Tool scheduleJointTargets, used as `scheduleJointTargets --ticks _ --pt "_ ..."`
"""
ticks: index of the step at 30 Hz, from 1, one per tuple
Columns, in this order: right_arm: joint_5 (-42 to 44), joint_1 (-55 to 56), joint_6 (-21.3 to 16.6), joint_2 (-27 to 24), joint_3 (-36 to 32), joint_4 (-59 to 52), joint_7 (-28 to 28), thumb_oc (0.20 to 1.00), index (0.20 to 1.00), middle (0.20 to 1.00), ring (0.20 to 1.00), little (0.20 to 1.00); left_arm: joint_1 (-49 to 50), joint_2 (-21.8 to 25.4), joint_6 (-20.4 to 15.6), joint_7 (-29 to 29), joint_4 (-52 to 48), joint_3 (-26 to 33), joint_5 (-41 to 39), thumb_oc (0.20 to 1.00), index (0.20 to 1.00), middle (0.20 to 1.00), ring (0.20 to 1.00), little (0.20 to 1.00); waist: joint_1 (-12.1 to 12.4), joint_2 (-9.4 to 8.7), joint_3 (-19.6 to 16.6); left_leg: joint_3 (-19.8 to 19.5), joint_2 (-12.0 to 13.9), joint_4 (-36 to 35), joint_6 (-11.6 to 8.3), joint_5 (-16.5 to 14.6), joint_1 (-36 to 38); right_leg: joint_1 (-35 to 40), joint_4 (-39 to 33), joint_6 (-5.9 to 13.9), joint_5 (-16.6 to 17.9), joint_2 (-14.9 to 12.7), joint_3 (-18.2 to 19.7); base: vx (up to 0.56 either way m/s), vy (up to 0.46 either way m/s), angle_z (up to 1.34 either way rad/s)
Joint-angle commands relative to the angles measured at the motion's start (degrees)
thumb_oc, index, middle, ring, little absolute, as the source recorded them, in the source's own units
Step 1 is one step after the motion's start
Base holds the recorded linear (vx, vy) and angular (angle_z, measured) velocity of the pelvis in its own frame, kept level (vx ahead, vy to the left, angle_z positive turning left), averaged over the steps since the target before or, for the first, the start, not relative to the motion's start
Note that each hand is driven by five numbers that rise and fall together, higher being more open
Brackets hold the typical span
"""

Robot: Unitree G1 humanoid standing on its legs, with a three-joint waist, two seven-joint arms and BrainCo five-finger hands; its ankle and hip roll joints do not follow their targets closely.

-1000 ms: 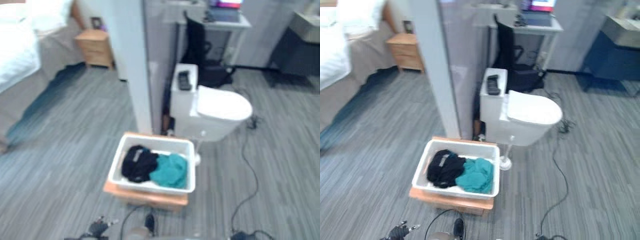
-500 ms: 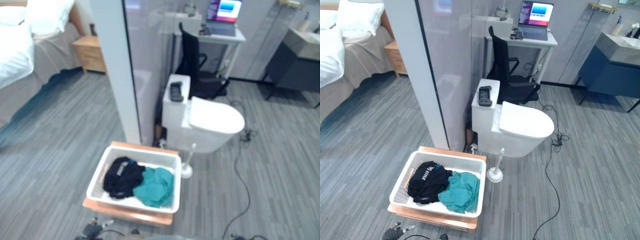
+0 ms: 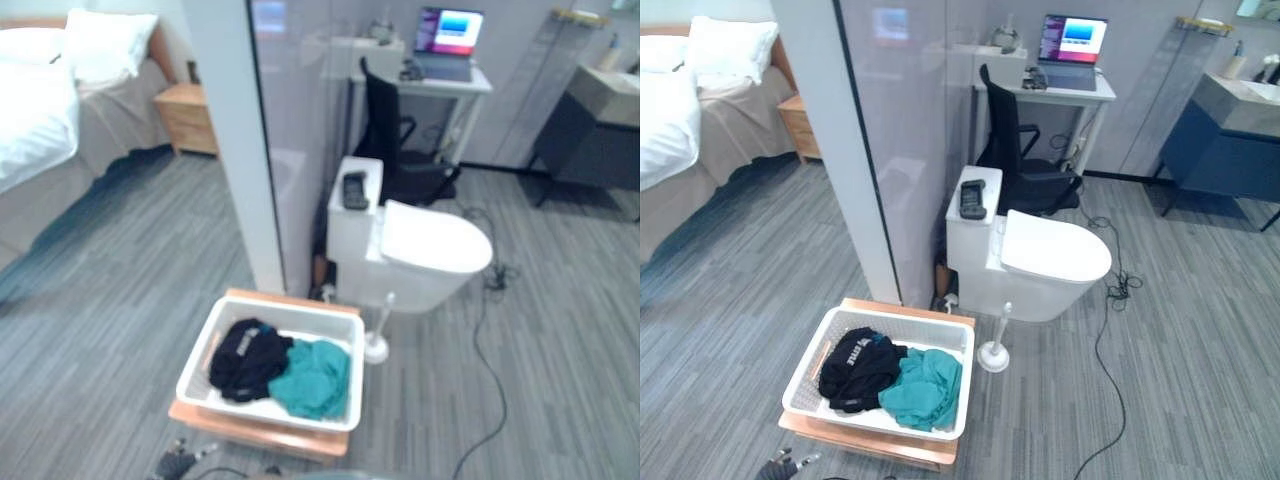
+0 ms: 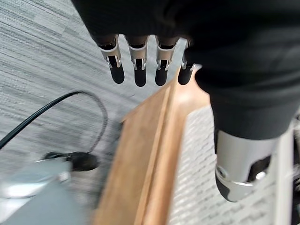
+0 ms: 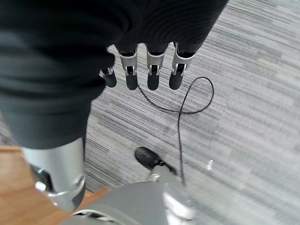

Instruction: Grab the laundry basket,head to the washer,open it,put in the laundry and shut it.

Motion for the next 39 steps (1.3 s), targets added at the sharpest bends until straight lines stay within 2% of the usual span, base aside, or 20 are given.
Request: scheduleJointTargets --ticks 1,3,4,6,8,10,11,14,17,18,19,21,22,25,26,27,29,31,32,39 --pt "2.41 -1.50 -0.59 -1.91 -0.40 0.61 -0.95 1.000 1.000 1.000 1.000 1.000 -4.30 2.49 -1.39 1.42 -0.42 1.53 -1.92 1.000 1.000 1.000 1.000 1.000 0.77 -1.42 2.88 -1.94 -0.59 4.06 -1.09 3.24 -6.92 -1.58 6.06 -0.99 -5.67 0.70 -1.56 -0.14 -0.078 0.45" --pt "2.52 -1.22 -0.43 -2.01 -0.41 0.69 -1.08 1.000 1.000 1.000 1.000 1.000 -5.58 1.99 -1.51 1.64 -1.91 0.67 -2.77 1.000 1.000 1.000 1.000 1.000 0.38 -1.37 3.94 -1.65 -0.37 6.68 -1.35 3.60 -9.44 -1.44 6.10 -1.74 -5.99 0.82 -3.19 -0.16 -0.025 0.74" --pt "2.15 -1.26 -0.22 -2.06 -0.27 1.08 -1.27 1.000 1.000 1.000 1.000 1.000 -6.40 1.01 -1.52 1.64 -3.63 -0.32 -3.30 1.000 1.000 1.000 1.000 1.000 -0.57 -1.33 4.65 2.38 2.48 7.75 -1.41 4.54 -10.10 -1.23 6.03 -1.91 -5.99 0.58 -4.97 -0.11 0.088 0.92" --pt "2.25 -1.66 0.08 -2.26 -0.29 1.86 -1.34 1.000 1.000 1.000 1.000 1.000 -5.79 -0.03 -1.68 1.47 -5.40 -1.35 -3.53 1.000 1.000 1.000 1.000 1.000 -0.52 -1.11 4.81 2.48 5.90 7.38 -2.25 6.08 -9.11 -0.90 5.88 -1.38 -5.53 0.12 -4.95 -0.02 0.153 0.71" --pt "2.27 -2.26 0.14 -2.40 -0.31 2.16 -1.35 1.000 1.000 1.000 1.000 1.000 -5.20 -0.98 -1.68 1.31 -5.73 -1.93 -3.92 1.000 1.000 1.000 1.000 1.000 -0.04 -0.74 4.59 -2.33 7.55 6.45 -3.30 6.94 -8.05 -0.84 6.16 -0.76 -5.40 -0.42 -3.90 0.06 0.189 0.05" --pt "1.74 -3.23 0.29 -2.81 -0.12 2.27 -1.29 1.000 1.000 1.000 1.000 1.000 -4.36 -2.04 -1.82 0.93 -6.46 -3.24 -3.85 1.000 1.000 1.000 1.000 1.000 0.74 0.39 4.50 -13.49 8.59 7.05 -4.93 7.45 -5.96 -1.31 8.12 0.45 -5.79 -1.66 -1.31 0.11 0.365 -0.25" --pt "1.53 -3.72 0.32 -2.89 -0.07 2.16 -1.20 1.000 1.000 1.000 1.000 1.000 -4.13 -2.25 -1.73 0.63 -6.51 -3.78 -3.75 1.000 1.000 1.000 1.000 1.000 0.74 0.82 4.16 -15.33 8.69 7.76 -5.25 6.20 -4.97 -1.48 8.77 1.05 -5.99 -2.31 -0.49 0.13 0.407 -0.29" --pt "0.40 -4.73 1.07 -3.01 -0.08 2.48 -0.74 1.000 1.000 1.000 1.000 1.000 -4.98 -2.66 -1.71 -0.03 -6.54 -6.19 -2.85 1.000 1.000 1.000 1.000 1.000 -0.49 2.35 3.01 -12.43 7.53 6.69 -4.90 -0.55 -2.28 -1.43 10.17 3.33 -5.25 -6.14 0.15 0.10 0.390 -0.26" --pt "-1.35 -6.73 1.88 -3.29 0.13 2.19 -0.23 1.000 1.000 1.000 1.000 1.000 -6.50 -2.59 -1.93 -0.49 -6.81 -8.44 -0.60 1.000 1.000 1.000 1.000 1.000 -0.22 2.24 2.11 -8.84 1.82 6.88 -2.14 -6.08 -0.65 -3.56 9.10 7.27 2.13 -14.02 2.97 0.04 0.491 -0.30" --pt "-1.47 -7.32 1.88 -3.18 0.19 2.05 -0.14 1.000 1.000 1.000 1.000 1.000 -7.22 -2.12 -2.12 -0.53 -7.22 -9.04 0.22 1.000 1.000 1.000 1.000 1.000 -0.29 2.22 2.04 -6.66 0.56 6.57 -1.44 -6.42 -0.49 -5.41 9.08 7.90 5.48 -16.12 3.15 -0.07 0.417 -0.66" --pt "-1.61 -7.95 2.10 -3.01 0.35 1.91 -0.26 1.000 1.000 1.000 1.000 1.000 -7.53 -1.55 -2.08 -0.54 -8.09 -9.05 0.50 1.000 1.000 1.000 1.000 1.000 -0.09 2.66 2.08 -5.18 0.13 6.28 -0.80 -6.62 -0.53 -7.13 9.61 7.25 5.77 -16.75 1.89 -0.13 0.373 -0.79" --pt "-1.44 -8.46 2.04 -2.79 0.53 1.71 -0.64 1.000 1.000 1.000 1.000 1.000 -7.81 -1.10 -1.93 -0.40 -8.89 -8.68 0.46 1.000 1.000 1.000 1.000 1.000 0.24 3.26 1.88 -3.60 -0.32 6.03 0.00 -6.33 -1.26 -8.38 10.66 6.29 4.59 -16.52 -0.18 -0.10 0.265 -1.17" --pt "0.97 -8.94 1.70 -2.27 -1.05 0.93 -1.56 1.000 1.000 1.000 1.000 1.000 -7.44 -0.02 -1.74 0.59 -11.43 -6.66 -0.34 1.000 1.000 1.000 1.000 1.000 -0.33 3.76 1.86 -2.03 -1.63 5.09 1.55 -5.60 -1.28 -8.52 13.43 4.87 1.94 -13.61 -1.27 -0.07 0.272 -0.97" --pt "7.15 -9.16 0.52 -2.41 -5.31 -2.54 -3.58 1.000 1.000 1.000 1.000 1.000 -4.82 1.84 -1.69 2.28 -18.11 -1.49 -2.12 1.000 1.000 1.000 1.000 1.000 -0.50 3.91 1.31 -0.34 -2.87 2.86 2.73 -4.55 -0.32 -7.73 14.87 3.90 -1.24 -9.60 -2.45 -0.05 0.198 -0.35" --pt "7.15 -9.15 0.54 -2.39 -5.30 -2.57 -3.59 1.000 1.000 1.000 1.000 1.000 -4.77 1.86 -1.63 2.29 -18.19 -1.46 -2.11 1.000 1.000 1.000 1.000 1.000 -0.56 3.86 1.14 -0.38 -2.92 2.78 2.76 -4.36 -0.53 -7.87 14.72 3.90 -1.06 -9.63 -2.50 0.02 0.065 -0.53" --pt "9.20 -8.99 0.50 -3.29 -8.17 -9.04 -5.45 1.000 1.000 1.000 1.000 1.000 -2.03 2.52 -1.22 4.39 -24.64 4.35 -3.02 1.000 1.000 1.000 1.000 1.000 -0.80 3.81 0.88 0.66 -3.08 1.72 3.00 -4.35 0.46 -8.01 14.59 3.89 -1.35 -8.78 -1.63 0.02 0.037 -0.31" --pt "9.38 -8.61 0.93 -4.71 -9.68 -15.15 -6.67 1.000 1.000 1.000 1.000 1.000 -0.45 2.85 -0.57 5.59 -29.23 7.60 -2.83 1.000 1.000 1.000 1.000 1.000 -1.02 3.67 0.68 1.80 -2.97 1.16 3.00 -4.35 0.82 -7.61 13.34 4.10 -1.03 -8.62 -1.15 0.02 -0.006 -0.28" --pt "2.89 -1.57 4.01 -9.73 -20.79 -44.41 -10.00 1.000 1.000 1.000 1.000 1.000 4.74 3.18 2.27 6.66 -40.14 16.77 -1.16 1.000 1.000 1.000 1.000 1.000 -2.12 3.07 -1.19 3.74 -2.10 -1.22 2.52 -3.95 2.12 -5.67 8.49 4.77 -0.26 -8.37 -0.62 0.11 -0.059 -0.69" --pt "-0.08 -0.32 4.76 -11.08 -23.49 -49.97 -10.94 1.000 1.000 1.000 1.000 1.000 4.40 3.38 3.01 7.06 -41.66 18.12 -0.58 1.000 1.000 1.000 1.000 1.000 -2.56 3.02 -1.23 3.72 -1.87 -1.48 2.46 -3.61 2.45 -5.27 8.11 4.70 -0.07 -8.29 -0.56 0.13 -0.038 -0.37" --pt "-11.42 -2.22 8.04 -16.53 -29.02 -62.53 -13.42 1.000 1.000 1.000 1.000 1.000 2.49 7.94 6.16 4.26 -48.97 17.75 3.94 1.000 1.000 1.000 1.000 1.000 -2.74 2.68 -2.83 2.34 -0.81 -4.48 2.04 -3.30 4.35 -3.20 6.07 5.00 -0.99 -7.60 -0.98 0.06 -0.018 0.03"
